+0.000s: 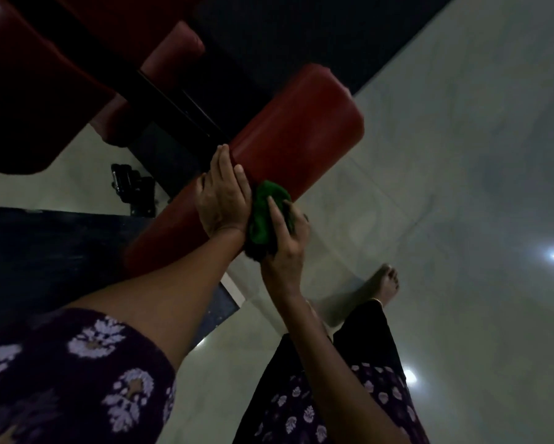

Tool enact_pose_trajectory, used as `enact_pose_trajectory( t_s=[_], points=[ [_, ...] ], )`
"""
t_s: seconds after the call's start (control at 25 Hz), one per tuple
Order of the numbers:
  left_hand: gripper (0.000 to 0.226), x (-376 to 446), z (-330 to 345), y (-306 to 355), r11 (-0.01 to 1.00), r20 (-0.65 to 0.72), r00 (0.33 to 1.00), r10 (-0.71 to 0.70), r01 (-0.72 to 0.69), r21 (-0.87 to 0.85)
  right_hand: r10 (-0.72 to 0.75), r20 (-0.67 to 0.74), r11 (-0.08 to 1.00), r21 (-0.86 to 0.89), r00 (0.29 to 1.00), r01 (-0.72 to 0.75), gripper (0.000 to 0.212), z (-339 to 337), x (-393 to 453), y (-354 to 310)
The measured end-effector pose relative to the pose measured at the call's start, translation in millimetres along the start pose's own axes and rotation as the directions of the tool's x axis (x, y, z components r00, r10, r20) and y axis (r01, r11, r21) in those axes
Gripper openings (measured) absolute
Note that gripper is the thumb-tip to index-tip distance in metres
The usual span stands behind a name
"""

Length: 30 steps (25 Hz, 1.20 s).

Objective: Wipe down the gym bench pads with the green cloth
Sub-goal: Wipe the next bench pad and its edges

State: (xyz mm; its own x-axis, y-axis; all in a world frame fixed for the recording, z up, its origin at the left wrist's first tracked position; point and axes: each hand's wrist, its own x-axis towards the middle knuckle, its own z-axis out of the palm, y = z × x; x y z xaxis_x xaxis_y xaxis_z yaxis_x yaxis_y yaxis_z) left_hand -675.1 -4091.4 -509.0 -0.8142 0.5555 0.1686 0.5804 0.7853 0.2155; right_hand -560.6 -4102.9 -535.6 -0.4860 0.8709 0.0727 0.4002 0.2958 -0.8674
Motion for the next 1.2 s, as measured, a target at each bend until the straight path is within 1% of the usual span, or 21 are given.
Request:
enact_pose_trajectory(
  t_s=[0.04,0.12,0.16,0.2,0.24,0.28,0.32,0.36,0.48,0.56,0.64,0.68,0.76,0.8,0.84,0.88,0.96,1.0,1.04,1.16,1.2],
  points=[
    [0.046,-0.1,-0.3,0.0,1.000,0.004,1.000,0.002,-0.002,-0.003,0.052,-0.002,0.994,0.099,0.999,-0.051,0.047,-7.6,0.1,2.7],
    [0.055,-1.6,-1.3,0.9,1.000,0.054,0.999,-0.003,0.003,-0.008,0.204,-0.135,0.947,0.279,0.970,-0.160,0.044,-21.9,24.7,6.7],
    [0.062,-3.0,-2.3,1.7,1.000,0.076,0.997,0.000,0.000,-0.002,0.292,-0.209,0.911,0.357,0.933,-0.206,0.044,-25.9,45.9,8.8],
    [0.066,-3.5,-2.3,2.0,1.000,0.084,0.996,0.020,-0.021,0.010,0.379,-0.241,0.872,0.415,0.893,-0.259,0.046,-25.9,66.9,10.0],
    [0.068,-3.4,-1.6,1.7,0.998,0.085,0.995,0.054,-0.056,0.022,0.435,-0.246,0.848,0.434,0.866,-0.303,0.051,-23.4,81.8,5.6],
    [0.067,-3.0,-1.2,1.2,0.996,0.083,0.993,0.086,-0.089,0.026,0.461,-0.259,0.855,0.387,0.849,-0.346,0.053,-16.4,85.2,-2.6],
    [0.066,-3.4,-0.3,0.3,0.993,0.077,0.991,0.110,-0.113,0.024,0.467,-0.266,0.867,0.328,0.843,-0.376,0.054,-7.3,77.6,-10.4],
    [0.066,-3.6,0.4,-0.3,0.992,0.067,0.990,0.125,-0.126,0.019,0.468,-0.244,0.864,0.328,0.849,-0.382,0.055,2.9,61.0,-17.5],
    [0.065,-4.0,0.4,-0.7,0.994,0.059,0.992,0.110,-0.110,0.002,0.531,-0.107,0.760,0.499,0.841,-0.416,0.051,19.0,12.5,-23.8],
    [0.065,-4.4,0.0,-0.4,0.995,0.064,0.993,0.101,-0.101,0.001,0.598,-0.147,0.709,0.555,0.788,-0.434,0.046,9.6,41.9,-1.6],
    [0.065,-4.6,0.7,-0.4,0.994,0.054,0.993,0.105,-0.106,0.011,0.699,-0.215,0.654,0.579,0.682,-0.487,0.045,-14.2,101.4,16.0],
    [0.065,-4.6,1.1,-0.3,0.994,0.055,0.993,0.106,-0.107,0.011,0.705,-0.276,0.673,0.551,0.653,-0.494,0.046,-22.2,125.5,23.8],
    [0.065,-5.1,1.8,-0.8,0.995,0.057,0.993,0.103,-0.104,0.009,0.643,-0.347,0.744,0.494,0.683,-0.449,0.050,-30.7,141.0,22.9],
    [0.065,-5.6,1.8,-1.3,0.994,0.054,0.993,0.104,-0.105,0.015,0.631,-0.331,0.750,0.492,0.701,-0.442,0.050,-25.1,130.4,19.9],
    [0.064,-5.4,2.0,-1.2,0.994,0.051,0.993,0.108,-0.109,0.022,0.639,-0.268,0.721,0.536,0.721,-0.439,0.048,-14.4,108.0,18.2],
    [0.064,-5.0,2.1,-1.1,0.993,0.048,0.992,0.113,-0.114,0.026,0.664,-0.161,0.650,0.606,0.730,-0.458,0.046,-3.9,80.6,12.6],
    [0.065,-4.5,1.6,-1.6,0.993,0.050,0.992,0.117,-0.118,0.026,0.712,0.031,0.496,0.684,0.701,-0.535,0.046,8.8,41.5,7.3],
    [0.065,-4.3,1.7,-1.9,0.993,0.048,0.992,0.118,-0.119,0.028,0.721,0.058,0.487,0.666,0.690,-0.565,0.046,8.5,40.2,9.6],
    [0.066,-3.3,1.9,-2.0,0.993,0.042,0.992,0.117,-0.118,0.030,0.726,0.034,0.511,0.642,0.687,-0.572,0.045,1.9,54.2,12.6],
    [0.065,-3.0,2.0,-0.2,0.993,0.045,0.992,0.117,-0.118,0.016,0.708,-0.207,0.630,0.616,0.675,-0.473,0.043,-33.0,130.6,23.8],
    [0.065,-3.1,2.6,-0.6,0.993,0.049,0.992,0.116,-0.117,0.014,0.661,-0.262,0.697,0.562,0.703,-0.446,0.044,-43.5,151.4,22.7]
  ],
)
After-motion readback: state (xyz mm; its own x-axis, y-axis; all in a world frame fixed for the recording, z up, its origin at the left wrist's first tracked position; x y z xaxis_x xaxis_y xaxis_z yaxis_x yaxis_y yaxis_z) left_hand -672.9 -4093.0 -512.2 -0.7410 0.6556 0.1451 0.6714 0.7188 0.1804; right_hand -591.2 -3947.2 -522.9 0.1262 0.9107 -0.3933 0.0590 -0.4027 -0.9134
